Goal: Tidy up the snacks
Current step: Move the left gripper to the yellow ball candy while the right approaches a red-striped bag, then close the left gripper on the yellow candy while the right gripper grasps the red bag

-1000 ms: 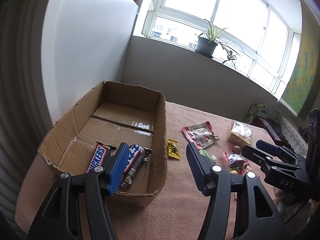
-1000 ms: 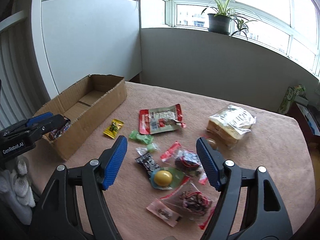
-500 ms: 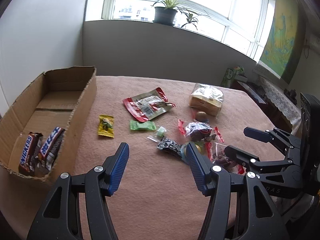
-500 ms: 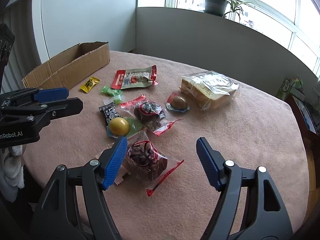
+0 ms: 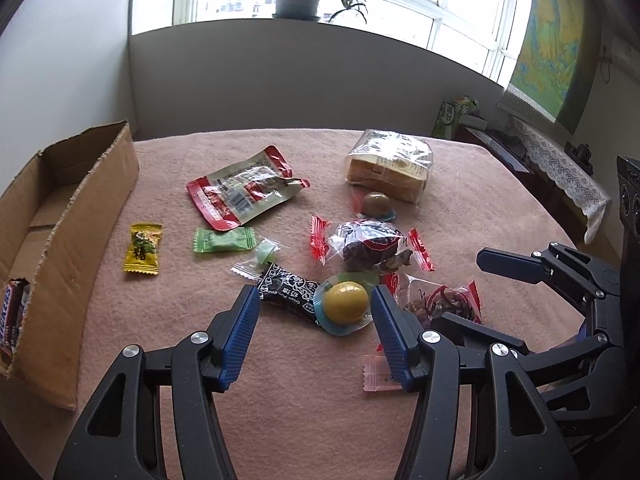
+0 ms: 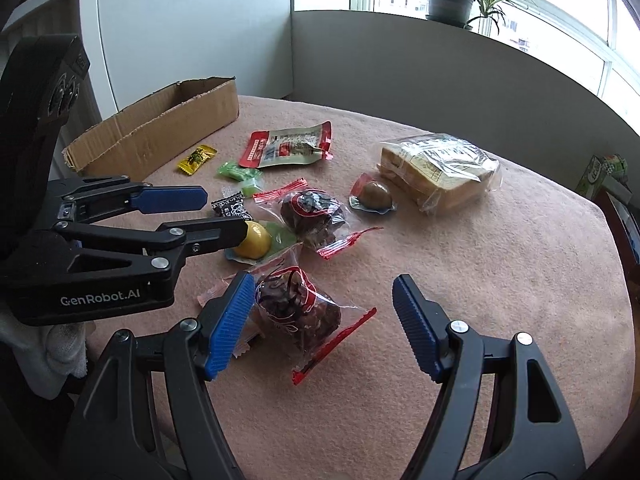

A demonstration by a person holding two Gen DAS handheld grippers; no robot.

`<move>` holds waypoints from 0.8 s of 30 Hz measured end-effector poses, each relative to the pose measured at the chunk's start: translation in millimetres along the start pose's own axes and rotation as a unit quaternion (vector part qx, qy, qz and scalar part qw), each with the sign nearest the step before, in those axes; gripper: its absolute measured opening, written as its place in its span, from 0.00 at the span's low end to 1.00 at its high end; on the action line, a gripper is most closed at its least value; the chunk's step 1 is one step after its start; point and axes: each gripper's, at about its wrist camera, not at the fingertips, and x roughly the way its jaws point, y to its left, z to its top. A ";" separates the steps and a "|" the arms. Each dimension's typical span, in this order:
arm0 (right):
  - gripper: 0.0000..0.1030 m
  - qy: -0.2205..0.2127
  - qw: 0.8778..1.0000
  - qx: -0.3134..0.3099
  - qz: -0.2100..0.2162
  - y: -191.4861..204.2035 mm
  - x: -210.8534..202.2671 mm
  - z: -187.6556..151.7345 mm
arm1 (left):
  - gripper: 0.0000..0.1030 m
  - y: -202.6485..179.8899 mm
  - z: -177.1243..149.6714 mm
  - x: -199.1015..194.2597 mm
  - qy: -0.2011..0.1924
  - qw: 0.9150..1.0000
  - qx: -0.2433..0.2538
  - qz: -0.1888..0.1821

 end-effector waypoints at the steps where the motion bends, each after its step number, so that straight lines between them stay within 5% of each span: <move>1: 0.72 0.002 1.000 -0.005 0.001 1.9 1.8 0.1 | 0.48 -1.0 0.4 1.3 0.001 1.000 0.003 0.000; 10: 0.68 0.015 1.000 -0.023 0.014 11.4 11.9 -4.6 | 0.34 -11.6 -0.2 11.7 0.016 1.000 0.023 -0.001; 24: 0.60 0.019 1.000 -0.008 0.021 0.2 4.5 -10.9 | 0.28 -20.6 -3.4 18.5 0.033 0.999 0.040 -0.012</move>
